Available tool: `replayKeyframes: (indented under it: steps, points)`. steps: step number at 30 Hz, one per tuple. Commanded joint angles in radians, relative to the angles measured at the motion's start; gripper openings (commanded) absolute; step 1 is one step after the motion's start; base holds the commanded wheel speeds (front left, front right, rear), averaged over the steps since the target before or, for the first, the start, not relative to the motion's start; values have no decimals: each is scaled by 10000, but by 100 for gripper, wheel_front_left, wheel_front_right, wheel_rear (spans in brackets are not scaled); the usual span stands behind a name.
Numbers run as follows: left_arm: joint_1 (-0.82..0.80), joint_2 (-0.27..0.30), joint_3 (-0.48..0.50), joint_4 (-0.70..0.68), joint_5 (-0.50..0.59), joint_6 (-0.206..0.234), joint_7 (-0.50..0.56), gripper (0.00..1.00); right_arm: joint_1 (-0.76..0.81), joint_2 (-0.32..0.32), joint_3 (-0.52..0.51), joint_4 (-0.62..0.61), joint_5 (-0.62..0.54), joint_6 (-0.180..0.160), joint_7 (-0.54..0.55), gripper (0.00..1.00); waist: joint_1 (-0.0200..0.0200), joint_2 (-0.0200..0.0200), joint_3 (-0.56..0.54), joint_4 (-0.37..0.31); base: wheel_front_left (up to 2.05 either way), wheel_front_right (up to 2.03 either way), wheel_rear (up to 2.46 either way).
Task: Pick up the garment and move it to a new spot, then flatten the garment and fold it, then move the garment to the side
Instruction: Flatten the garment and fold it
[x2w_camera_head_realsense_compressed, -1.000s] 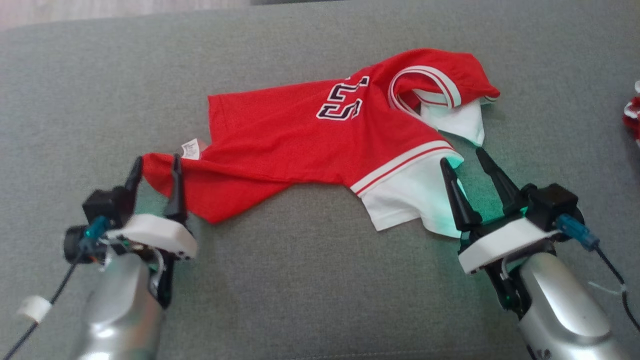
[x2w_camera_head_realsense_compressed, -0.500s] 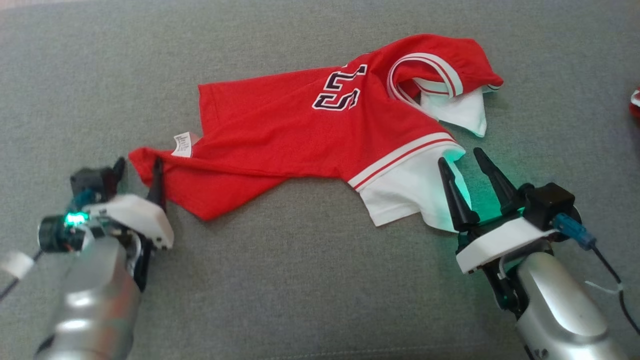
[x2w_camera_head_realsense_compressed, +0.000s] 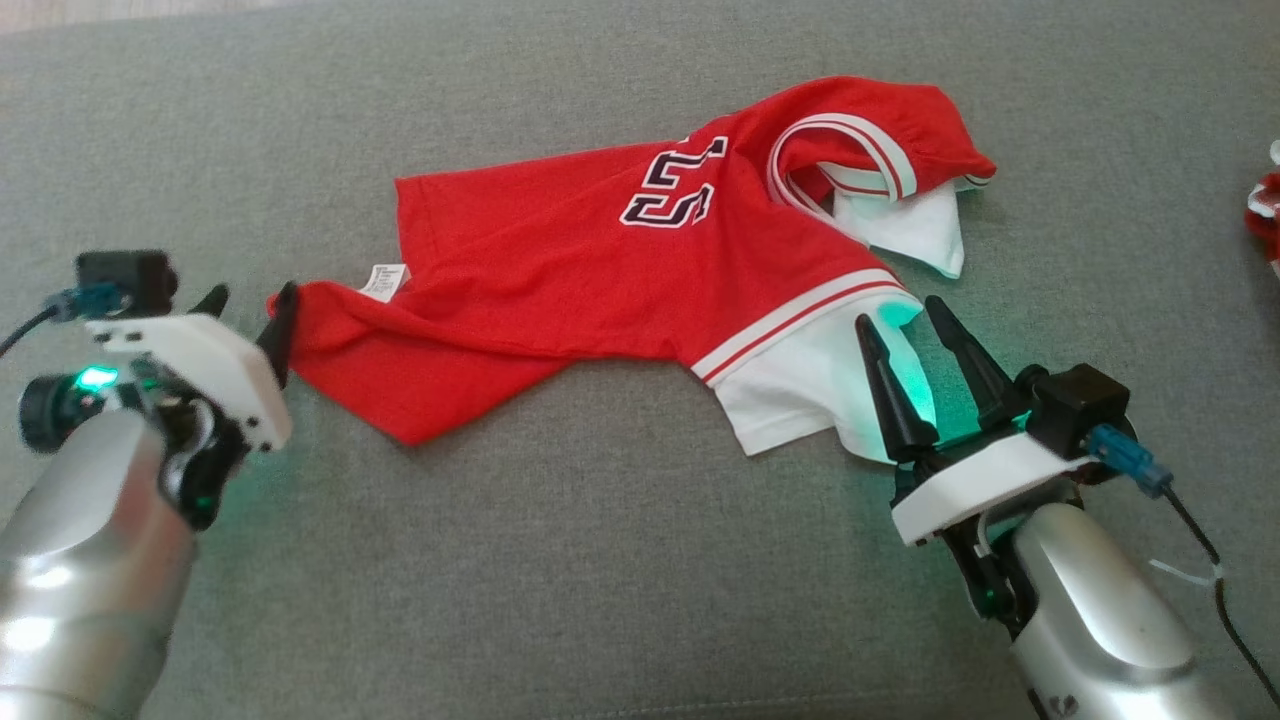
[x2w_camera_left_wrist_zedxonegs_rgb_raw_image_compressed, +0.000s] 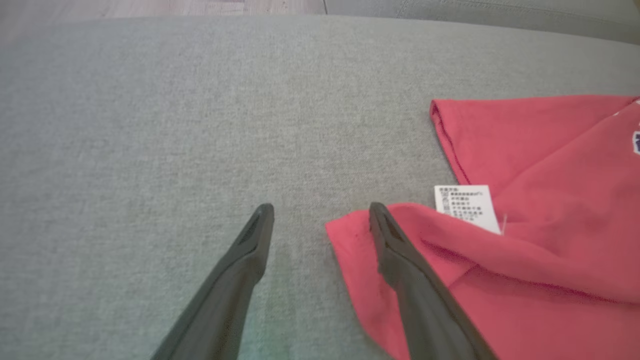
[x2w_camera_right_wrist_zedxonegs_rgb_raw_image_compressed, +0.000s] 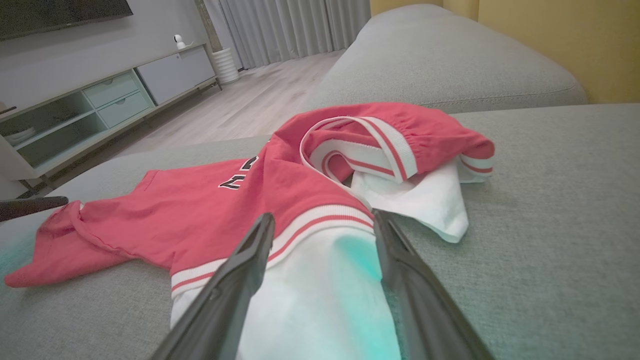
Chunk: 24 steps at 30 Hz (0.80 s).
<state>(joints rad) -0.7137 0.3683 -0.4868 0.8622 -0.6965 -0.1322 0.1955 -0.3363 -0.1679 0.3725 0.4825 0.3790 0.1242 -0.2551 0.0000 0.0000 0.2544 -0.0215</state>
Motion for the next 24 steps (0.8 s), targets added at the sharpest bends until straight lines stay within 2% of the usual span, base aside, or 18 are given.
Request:
replayKeyframes:
  steps: [1, 10, 17, 24]
  points:
    - [-52, 669, 38, -431, -360, 17, 95, 100, -173, 81, 155, -261, 98, 65, -66, 100, 0, 0, 20, -31, 0, 0, 0]
    - [26, 1517, -958, -1053, -1793, 16, 120, 100, -253, -3, 92, -270, 116, 65, -66, 100, 0, 0, 333, -170, 0, 0, 0]
    - [-43, 1586, -1501, -1278, -2561, 16, -93, 100, -319, 3, 41, -279, 92, 65, -67, 100, 0, 0, 463, -232, 0, 0, 0]
    - [-118, 1886, -2323, -1571, -3054, 16, -354, 100, -319, 37, 16, -181, 87, 65, -67, 100, 0, 0, 440, -209, 0, 0, 0]
